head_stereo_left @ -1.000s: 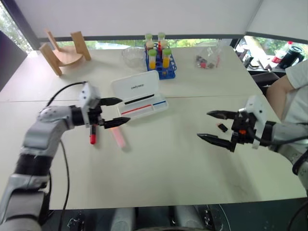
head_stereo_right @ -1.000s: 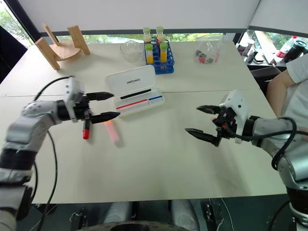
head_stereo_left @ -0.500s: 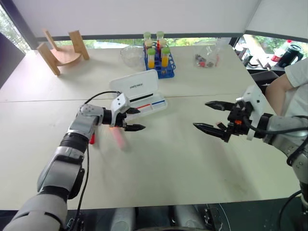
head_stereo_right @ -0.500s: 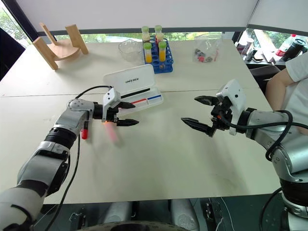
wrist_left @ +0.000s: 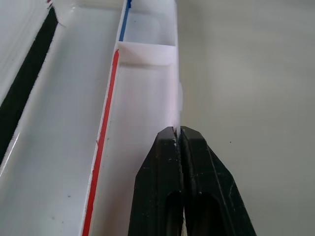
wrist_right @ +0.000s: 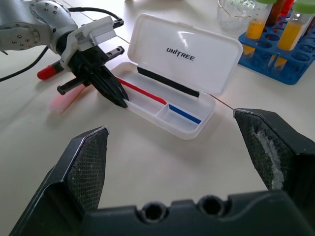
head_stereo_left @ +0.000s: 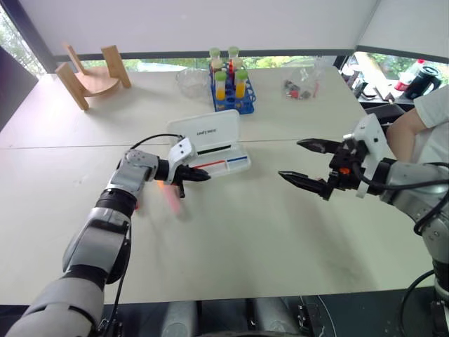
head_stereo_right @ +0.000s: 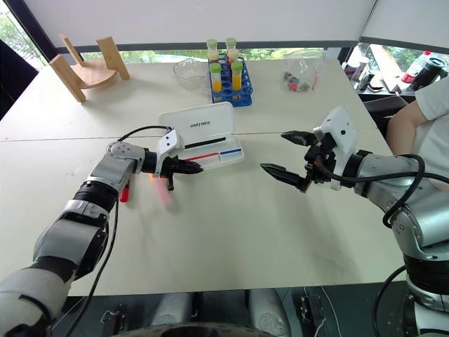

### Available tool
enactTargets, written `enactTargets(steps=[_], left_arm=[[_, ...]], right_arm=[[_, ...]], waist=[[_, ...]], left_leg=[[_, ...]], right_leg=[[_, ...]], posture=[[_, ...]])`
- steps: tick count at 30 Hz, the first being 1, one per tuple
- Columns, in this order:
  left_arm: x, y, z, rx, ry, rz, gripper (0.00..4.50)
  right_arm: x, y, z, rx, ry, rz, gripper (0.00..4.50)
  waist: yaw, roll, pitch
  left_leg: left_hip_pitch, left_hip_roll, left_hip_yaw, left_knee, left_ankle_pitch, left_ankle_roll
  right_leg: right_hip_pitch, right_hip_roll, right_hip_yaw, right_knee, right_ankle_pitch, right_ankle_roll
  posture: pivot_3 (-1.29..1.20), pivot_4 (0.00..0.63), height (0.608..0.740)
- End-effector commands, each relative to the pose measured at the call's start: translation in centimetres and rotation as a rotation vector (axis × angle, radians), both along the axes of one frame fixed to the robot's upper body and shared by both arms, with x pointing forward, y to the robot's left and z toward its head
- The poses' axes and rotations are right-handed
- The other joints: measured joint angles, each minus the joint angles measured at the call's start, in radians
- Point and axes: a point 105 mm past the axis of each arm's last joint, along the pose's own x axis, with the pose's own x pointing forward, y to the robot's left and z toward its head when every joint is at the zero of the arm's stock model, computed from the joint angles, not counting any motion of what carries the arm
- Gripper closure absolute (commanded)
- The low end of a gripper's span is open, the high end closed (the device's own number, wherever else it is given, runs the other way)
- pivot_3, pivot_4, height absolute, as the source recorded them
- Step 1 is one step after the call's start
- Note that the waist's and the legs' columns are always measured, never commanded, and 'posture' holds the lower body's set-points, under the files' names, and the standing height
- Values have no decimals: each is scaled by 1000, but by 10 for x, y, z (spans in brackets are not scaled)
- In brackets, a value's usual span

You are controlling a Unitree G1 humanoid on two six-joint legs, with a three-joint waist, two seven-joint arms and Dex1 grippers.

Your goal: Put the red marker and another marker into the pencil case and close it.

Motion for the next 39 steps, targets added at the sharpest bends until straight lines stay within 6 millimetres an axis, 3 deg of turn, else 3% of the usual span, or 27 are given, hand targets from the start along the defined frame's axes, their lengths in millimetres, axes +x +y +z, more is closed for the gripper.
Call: enactTargets(steps=[1,7,14,22,31,39], left_arm=[[-22,-26,16,-39,-19,-125,4440],[-62,-40,6,-22,19,-175,4440],[-93,-33,-13,21,24,-143,4440],[-87,-29,-19,28,-42,-67,4440],[-92,-21,-18,56,-64,-166,4440],[-84,-17,-11,63,-77,-178,4440]], right_arm=[[0,-2,15,-7,-64,-2,0],[0,-3,16,-6,-71,-8,0],[-2,-2,12,-1,-52,-5,0],[0,2,9,9,-40,15,0],[0,3,8,9,-35,21,0],[2,4,8,10,-40,22,0]], waist=[[2,0,0],[-3,1,0],[0,1,1],[1,1,1],[0,1,1],[1,1,1]], left_leg=[[0,0,0,0,0,0],[1,0,0,0,0,0],[2,1,0,0,0,0],[3,1,0,1,0,0],[3,1,0,1,0,0],[3,1,1,1,0,0]], right_leg=[[0,0,0,0,0,0],[0,0,1,1,0,0],[1,1,2,3,0,0],[2,1,2,2,0,0],[1,1,2,2,0,0],[1,1,2,2,0,-1]], posture=[[0,150,740],[0,150,740],[0,150,740],[0,150,740],[0,150,740],[0,150,740]])
